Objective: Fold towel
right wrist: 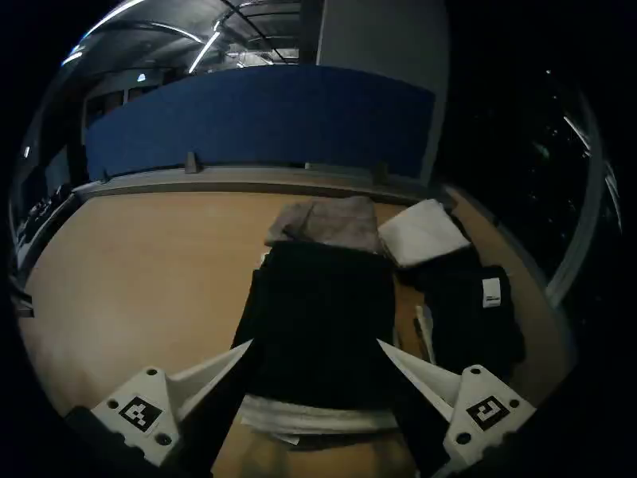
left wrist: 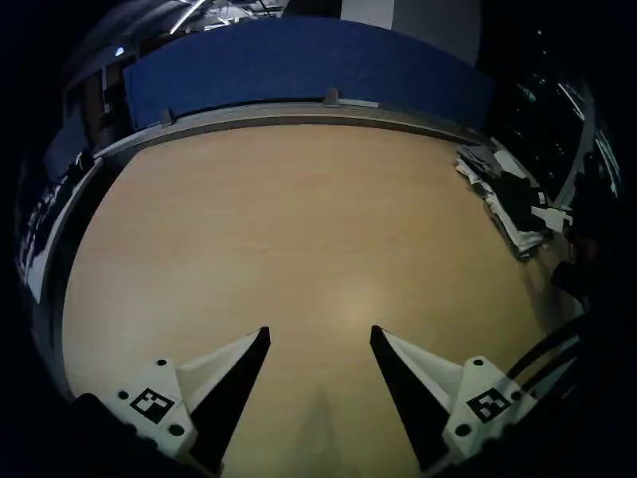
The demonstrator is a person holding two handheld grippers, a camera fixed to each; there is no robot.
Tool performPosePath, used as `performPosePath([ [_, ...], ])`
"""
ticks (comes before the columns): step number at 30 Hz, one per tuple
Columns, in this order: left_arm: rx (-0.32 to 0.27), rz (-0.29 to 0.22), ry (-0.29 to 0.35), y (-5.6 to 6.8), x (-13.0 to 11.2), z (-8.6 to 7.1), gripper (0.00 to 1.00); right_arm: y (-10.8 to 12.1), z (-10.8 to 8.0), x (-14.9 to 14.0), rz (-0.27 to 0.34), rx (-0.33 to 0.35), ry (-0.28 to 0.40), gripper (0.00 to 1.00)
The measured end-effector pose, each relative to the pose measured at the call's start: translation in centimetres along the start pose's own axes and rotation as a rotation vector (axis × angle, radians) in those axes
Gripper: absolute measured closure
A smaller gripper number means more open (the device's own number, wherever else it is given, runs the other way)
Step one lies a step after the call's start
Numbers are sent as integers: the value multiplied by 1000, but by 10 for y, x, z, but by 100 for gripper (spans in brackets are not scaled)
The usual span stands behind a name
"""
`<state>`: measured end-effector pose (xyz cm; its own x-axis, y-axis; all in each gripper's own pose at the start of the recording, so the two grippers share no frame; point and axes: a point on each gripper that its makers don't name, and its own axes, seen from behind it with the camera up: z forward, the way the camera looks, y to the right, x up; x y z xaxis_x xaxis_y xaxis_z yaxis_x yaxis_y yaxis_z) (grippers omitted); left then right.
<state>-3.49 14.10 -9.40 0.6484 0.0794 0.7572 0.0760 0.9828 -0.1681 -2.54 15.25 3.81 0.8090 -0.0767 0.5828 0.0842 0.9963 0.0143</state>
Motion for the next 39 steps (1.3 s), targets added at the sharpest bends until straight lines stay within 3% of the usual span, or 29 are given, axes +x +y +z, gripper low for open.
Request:
performPosePath([
  [9, -6, 7, 31, 0, 8, -4, 6, -14, -23, 18, 5, 8, 52, 0],
  [17, -39, -32, 119, 0, 28, -13, 7, -48, -58, 46, 43, 30, 165, 0],
  [23, -43, -39, 177, -9, 42, -19, 6, -79, -86, 60, 40, 40, 236, 0],
  [33, -47, -64, 340, -22, 79, -39, 7, -131, -128, 87, 84, 80, 369, 0],
  [36, -48, -53, 404, -25, 94, -48, 6, -144, -142, 97, 113, 114, 422, 0],
  [39, -38, -32, 480, -29, 110, -60, 6, -147, -152, 103, 127, 101, 466, 0],
])
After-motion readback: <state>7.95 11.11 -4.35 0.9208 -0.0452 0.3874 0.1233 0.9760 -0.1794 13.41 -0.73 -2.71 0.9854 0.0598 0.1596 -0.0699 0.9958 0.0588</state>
